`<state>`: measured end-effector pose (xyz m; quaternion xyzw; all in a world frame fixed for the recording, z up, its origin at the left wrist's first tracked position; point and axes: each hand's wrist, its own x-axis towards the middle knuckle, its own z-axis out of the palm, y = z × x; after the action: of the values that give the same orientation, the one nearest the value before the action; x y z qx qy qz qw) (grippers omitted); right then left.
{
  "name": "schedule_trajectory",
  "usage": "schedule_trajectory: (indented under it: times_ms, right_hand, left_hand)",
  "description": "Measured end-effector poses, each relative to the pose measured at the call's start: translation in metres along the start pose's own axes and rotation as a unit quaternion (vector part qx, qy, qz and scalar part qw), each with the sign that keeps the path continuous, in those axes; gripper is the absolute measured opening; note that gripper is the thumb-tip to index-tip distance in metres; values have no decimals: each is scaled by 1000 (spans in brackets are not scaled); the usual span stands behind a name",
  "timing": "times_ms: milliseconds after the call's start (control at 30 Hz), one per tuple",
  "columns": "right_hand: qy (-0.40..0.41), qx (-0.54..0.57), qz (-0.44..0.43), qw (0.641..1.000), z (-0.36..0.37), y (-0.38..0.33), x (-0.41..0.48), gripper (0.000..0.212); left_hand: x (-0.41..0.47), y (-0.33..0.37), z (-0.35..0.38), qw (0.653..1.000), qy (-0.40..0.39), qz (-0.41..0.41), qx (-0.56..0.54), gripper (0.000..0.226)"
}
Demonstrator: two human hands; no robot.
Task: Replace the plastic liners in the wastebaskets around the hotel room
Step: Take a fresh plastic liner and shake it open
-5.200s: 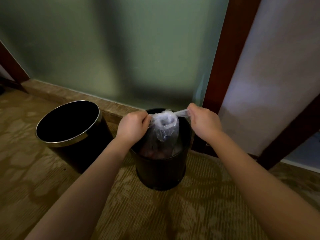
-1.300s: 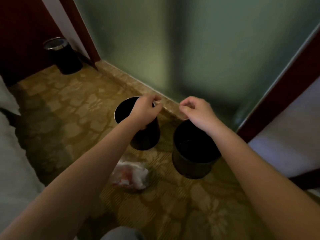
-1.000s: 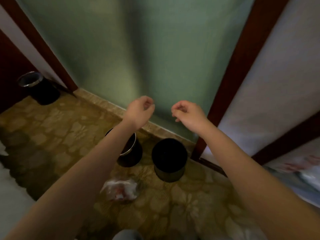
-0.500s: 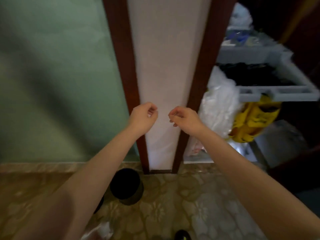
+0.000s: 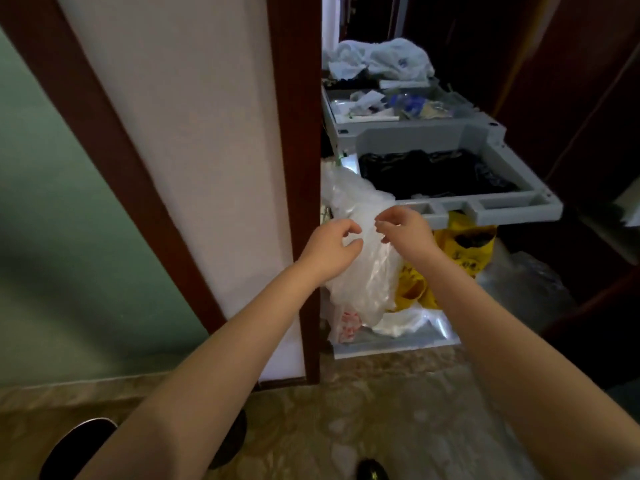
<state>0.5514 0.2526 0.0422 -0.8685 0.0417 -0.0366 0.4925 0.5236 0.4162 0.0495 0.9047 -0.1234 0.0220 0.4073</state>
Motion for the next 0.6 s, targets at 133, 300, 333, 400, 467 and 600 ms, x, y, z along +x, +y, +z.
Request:
schedule_trajectory:
  times_ms: [133,300,333,400,467,600]
  right_hand:
    - [-11,-80,-22,997,-5,14,67,34]
    - [-98,-264,-101,954,-8,16,134,80]
    - [-120,-286,-113,944,-6,18,143,78]
    - [-138,-289,-122,940,-1,23,160,58]
    - [-124,-240,-105,957,0,25,169,30]
    - [-74,-121,-76,987,-18,21,181,15]
  left_hand:
    - [39,6,28,998,-4,-61,33,30]
    - [68,10,30,993,20,-110,31,35]
    - [70,11,29,992,24,-118,32,37]
    - [76,11,31,991,18,-125,42,40]
    - [83,10,32,990,12,-130,51,42]
    - [104,16,32,988,33,-147,36,42]
